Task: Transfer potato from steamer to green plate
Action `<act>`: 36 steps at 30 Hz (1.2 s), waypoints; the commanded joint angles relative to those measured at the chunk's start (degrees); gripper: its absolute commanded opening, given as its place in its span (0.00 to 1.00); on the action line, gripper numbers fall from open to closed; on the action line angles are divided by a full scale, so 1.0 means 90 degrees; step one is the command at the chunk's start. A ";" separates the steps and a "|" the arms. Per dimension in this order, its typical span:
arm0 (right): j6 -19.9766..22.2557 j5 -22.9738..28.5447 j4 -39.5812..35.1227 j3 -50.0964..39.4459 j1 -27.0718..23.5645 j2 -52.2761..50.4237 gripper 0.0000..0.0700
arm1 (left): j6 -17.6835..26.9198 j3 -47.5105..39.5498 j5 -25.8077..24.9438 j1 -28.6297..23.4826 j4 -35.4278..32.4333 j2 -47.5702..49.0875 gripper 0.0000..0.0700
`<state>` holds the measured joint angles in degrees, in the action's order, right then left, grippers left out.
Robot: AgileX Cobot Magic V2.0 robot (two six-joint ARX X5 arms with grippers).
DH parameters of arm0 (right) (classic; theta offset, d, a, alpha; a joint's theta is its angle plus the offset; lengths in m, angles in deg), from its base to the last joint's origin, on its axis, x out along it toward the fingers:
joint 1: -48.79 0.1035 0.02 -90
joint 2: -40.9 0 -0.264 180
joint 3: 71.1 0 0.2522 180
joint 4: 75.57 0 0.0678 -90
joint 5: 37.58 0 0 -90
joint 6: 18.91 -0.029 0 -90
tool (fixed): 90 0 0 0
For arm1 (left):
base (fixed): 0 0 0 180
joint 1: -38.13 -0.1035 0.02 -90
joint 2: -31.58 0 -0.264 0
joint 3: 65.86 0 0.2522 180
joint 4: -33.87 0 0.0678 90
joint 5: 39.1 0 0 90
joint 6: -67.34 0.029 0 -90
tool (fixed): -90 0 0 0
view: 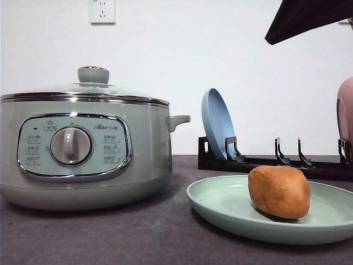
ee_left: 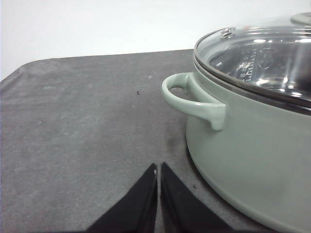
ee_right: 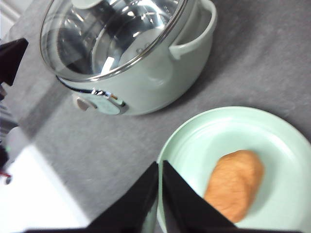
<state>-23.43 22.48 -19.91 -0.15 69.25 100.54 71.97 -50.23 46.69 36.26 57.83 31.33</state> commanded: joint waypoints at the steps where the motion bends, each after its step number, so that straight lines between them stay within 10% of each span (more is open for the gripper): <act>1: 0.0367 0.0012 -0.0066 0.0096 -0.0163 -0.0204 0.00 | 0.0032 -0.0131 0.0019 -0.0010 0.0053 0.0007 0.00; 16: 0.0536 0.0632 -0.3227 -0.2270 -0.2515 -0.3382 0.00 | 0.0032 -0.0131 0.0019 -0.0010 0.0051 0.0007 0.00; 36: 0.0171 0.2048 -0.4700 -0.5842 -0.2668 -0.6198 0.00 | 0.0032 -0.0131 0.0019 -0.0010 0.0051 0.0007 0.00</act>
<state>-20.87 40.67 -61.43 -52.47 45.34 45.04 71.97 -50.24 46.69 36.26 57.83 31.33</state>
